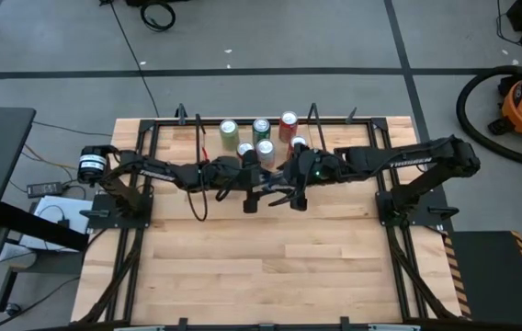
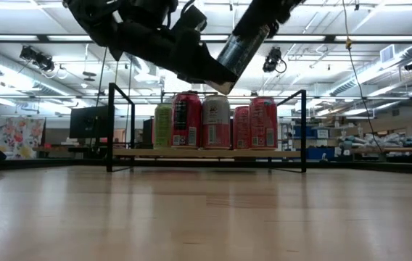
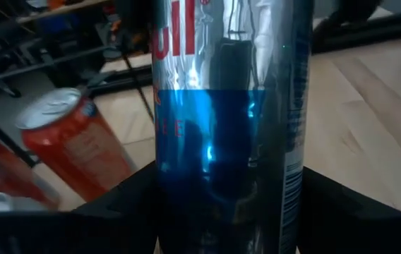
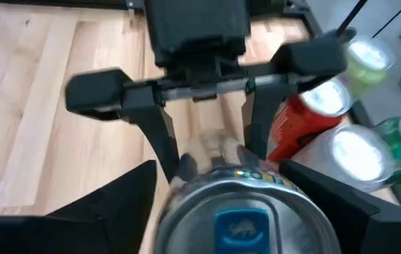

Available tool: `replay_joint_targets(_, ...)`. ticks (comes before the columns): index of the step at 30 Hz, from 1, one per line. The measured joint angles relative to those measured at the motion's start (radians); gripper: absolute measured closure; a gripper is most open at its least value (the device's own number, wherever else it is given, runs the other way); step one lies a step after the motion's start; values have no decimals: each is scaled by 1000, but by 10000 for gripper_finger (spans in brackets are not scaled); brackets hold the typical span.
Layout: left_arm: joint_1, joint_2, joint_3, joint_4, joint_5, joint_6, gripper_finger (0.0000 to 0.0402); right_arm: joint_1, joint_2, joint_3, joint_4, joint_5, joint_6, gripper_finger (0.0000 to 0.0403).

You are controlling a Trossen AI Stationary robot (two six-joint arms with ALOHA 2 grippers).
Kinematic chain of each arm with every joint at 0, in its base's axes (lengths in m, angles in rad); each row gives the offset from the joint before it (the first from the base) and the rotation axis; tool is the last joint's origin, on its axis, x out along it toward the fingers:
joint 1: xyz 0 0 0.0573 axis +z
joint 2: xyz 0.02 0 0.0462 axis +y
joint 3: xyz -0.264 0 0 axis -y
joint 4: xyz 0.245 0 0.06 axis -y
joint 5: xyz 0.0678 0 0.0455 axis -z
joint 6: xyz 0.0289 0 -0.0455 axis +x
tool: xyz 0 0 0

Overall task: Place canned beverage on shelf
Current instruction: Put the blue soda can on the shelf

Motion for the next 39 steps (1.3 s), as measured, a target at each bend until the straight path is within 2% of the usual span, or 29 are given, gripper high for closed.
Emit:
replay_joint_targets(6, 25, 0, 0, 15, -9, -4, 156, -36, 0, 90, -16, 30, -113, 45)
replay_joint_targets(11, 54, 0, -41, 13, -6, -36, 156, -88, -2, 103, 4, 10, -209, 29)
replay_joint_targets(17, 60, -34, -116, 75, -13, -85, 156, -153, -22, 107, 51, -101, -246, 27)
replay_joint_targets(20, 35, -75, -147, 74, -12, -114, 156, -189, -16, 106, 44, -198, -246, 27)
replay_joint_targets(22, 14, -110, -161, 46, -5, -135, 156, -200, -12, 106, 46, -220, -246, 27)
replay_joint_targets(27, -38, -128, -159, 86, -2, -115, 156, -184, -39, 105, 43, -190, -247, 27)
replay_joint_targets(30, -24, -128, -159, 91, -10, 6, 156, -172, -55, 105, 59, -171, -244, 27)
replay_joint_targets(34, 46, -125, -159, 13, -8, 167, 156, -149, -76, 105, 53, -167, -191, 28)
replay_joint_targets(37, 71, -111, -159, 18, 73, 87, 156, -118, -88, 105, 14, -139, -153, 28)
replay_joint_targets(39, 44, -114, -157, 24, 102, 71, 156, -102, -89, 105, -17, -108, -144, 28)
